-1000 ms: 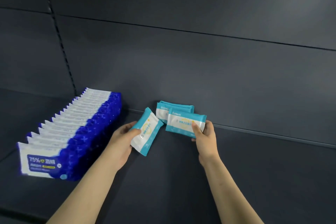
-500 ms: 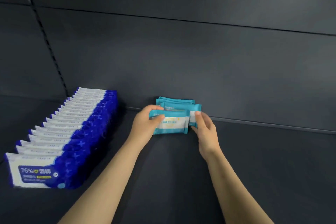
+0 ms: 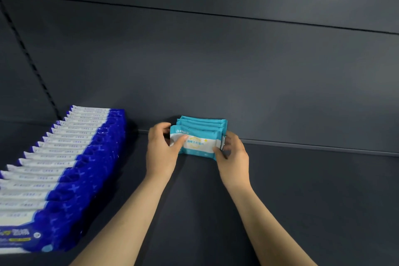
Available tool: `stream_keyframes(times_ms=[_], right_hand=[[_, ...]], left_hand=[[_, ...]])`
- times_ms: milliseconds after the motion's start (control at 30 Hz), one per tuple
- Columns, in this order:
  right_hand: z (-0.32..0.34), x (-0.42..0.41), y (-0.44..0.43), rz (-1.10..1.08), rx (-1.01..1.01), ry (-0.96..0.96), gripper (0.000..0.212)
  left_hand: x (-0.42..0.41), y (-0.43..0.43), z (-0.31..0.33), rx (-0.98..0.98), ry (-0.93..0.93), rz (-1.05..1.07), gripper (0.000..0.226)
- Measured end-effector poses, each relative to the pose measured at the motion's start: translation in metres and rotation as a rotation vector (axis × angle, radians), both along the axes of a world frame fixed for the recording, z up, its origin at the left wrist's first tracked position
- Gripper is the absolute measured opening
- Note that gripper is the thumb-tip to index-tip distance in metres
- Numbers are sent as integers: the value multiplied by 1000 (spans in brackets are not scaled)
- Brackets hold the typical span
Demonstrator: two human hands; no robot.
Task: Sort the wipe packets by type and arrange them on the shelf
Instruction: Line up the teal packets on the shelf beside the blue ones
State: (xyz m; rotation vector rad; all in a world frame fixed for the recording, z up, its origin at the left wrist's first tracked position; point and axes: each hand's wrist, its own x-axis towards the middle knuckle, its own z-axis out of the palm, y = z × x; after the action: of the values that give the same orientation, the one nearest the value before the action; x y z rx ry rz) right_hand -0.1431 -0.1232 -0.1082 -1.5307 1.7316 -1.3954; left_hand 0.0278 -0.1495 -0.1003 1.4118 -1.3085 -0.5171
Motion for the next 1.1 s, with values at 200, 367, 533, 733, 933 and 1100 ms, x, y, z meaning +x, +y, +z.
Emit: stream_keyframes(times_ms=[200,367,533,733,933,1100], right_hand=[[4,5,-7,-32,-46,30,40],[2,5,-8,-71,-23,100,40],[6,1,-2,-64,26,-37,32],[16,-12,46,-126,16,-361,28],[41,-60,136,-175,-53,-573,34],[66,-125,247,-260,-125,-590,34]], left_hand=[[-2,-2,-2,32,55,-84,50],[1,-6,-7,53,63,-143,53],[0,-5,-2,64,55,-118,48],[1,26,4,67,183,-40,56],[-35,95,25,18,322,-90,36],[-119,180,42,121,447,-396,35]])
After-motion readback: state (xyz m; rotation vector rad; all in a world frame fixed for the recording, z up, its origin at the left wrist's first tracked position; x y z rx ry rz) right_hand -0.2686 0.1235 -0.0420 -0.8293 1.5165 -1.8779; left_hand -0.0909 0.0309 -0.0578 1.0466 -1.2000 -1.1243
